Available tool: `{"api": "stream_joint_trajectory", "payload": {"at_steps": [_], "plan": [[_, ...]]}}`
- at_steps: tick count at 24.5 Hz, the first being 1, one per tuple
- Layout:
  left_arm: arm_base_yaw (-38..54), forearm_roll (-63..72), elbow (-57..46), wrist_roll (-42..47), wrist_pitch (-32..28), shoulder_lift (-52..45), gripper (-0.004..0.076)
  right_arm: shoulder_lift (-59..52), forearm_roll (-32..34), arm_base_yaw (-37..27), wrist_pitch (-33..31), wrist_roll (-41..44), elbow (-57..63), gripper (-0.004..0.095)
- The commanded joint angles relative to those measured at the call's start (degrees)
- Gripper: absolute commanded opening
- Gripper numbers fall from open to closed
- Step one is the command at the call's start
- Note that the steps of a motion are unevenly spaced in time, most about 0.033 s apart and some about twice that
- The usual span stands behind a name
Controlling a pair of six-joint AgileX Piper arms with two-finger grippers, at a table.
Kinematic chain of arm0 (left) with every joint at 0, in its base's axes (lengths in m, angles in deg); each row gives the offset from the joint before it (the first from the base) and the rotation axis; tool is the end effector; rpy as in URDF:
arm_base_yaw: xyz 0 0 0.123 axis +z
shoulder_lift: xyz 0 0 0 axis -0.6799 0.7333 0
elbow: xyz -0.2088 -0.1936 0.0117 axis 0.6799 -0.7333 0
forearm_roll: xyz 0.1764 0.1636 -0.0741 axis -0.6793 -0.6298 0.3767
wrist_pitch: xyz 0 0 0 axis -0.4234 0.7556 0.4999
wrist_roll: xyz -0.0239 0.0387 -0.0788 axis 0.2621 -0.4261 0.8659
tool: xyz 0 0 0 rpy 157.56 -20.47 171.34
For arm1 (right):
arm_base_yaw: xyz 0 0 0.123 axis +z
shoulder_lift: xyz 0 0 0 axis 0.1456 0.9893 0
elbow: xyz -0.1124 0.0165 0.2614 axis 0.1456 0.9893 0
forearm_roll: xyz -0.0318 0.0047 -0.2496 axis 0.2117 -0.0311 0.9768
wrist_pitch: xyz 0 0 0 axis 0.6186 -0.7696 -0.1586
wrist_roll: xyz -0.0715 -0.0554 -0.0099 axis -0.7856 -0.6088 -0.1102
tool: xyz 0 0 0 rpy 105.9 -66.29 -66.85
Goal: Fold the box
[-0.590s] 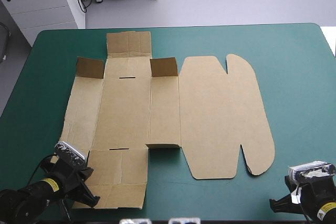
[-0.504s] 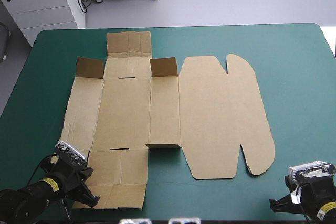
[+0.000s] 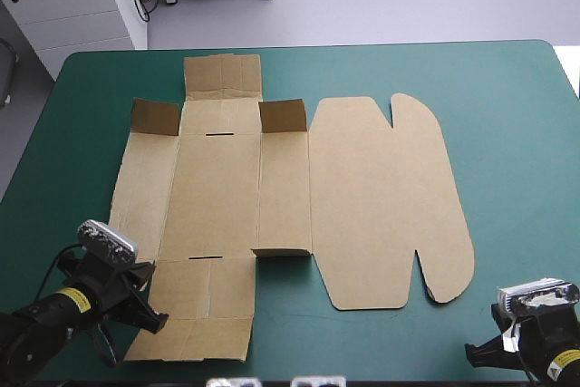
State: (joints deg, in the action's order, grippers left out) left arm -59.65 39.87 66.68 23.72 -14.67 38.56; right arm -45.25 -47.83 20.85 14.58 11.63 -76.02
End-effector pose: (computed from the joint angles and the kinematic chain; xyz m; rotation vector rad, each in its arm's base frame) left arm 0.0896 -0.0363 0.2942 0.6703 2.2493 -0.1381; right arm 0.0315 0.0070 0.2678 -0.2916 2.2824 0.0934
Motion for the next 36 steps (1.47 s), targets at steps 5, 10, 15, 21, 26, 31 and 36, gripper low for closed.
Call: {"api": "stream_joint_trajectory", "payload": {"at_steps": [5, 10, 15, 21, 26, 31, 36], "plan": [[-0.3, -1.4, 18.3, 5.0, 4.2, 16.2, -0.0008, 0.7, 0.0, -0.4, 3.0, -0.4, -1.4, -0.0014], [7.7, 1.0, 26.7, 5.1, 1.4, 30.4, -0.0008, 0.7, 0.4, -0.4, 3.0, -0.4, -1.4, -0.0014], [29.4, 19.1, 32.0, -9.7, 6.1, 37.5, -0.0008, 0.7, 0.5, -0.4, 3.0, -0.4, -1.4, -0.0014], [47.3, 30.7, 32.0, -16.9, 11.6, 42.9, -0.0008, 0.7, 0.5, -0.4, 3.0, -0.4, -1.4, -0.0014], [52.8, 31.2, 32.0, -19.7, 13.5, 45.9, -0.0008, 0.7, 0.5, -0.4, 3.0, -0.4, -1.4, -0.0014], [53.4, 28.4, 32.0, -22.9, 16.1, 49.7, -0.0008, 0.7, 0.5, -0.4, 3.0, -0.4, -1.4, -0.0014], [53.4, 28.3, 32.0, -23.4, 19.5, 55.2, -0.0008, 0.7, 0.5, -0.4, 3.0, -0.4, -1.4, -0.0014]]}}
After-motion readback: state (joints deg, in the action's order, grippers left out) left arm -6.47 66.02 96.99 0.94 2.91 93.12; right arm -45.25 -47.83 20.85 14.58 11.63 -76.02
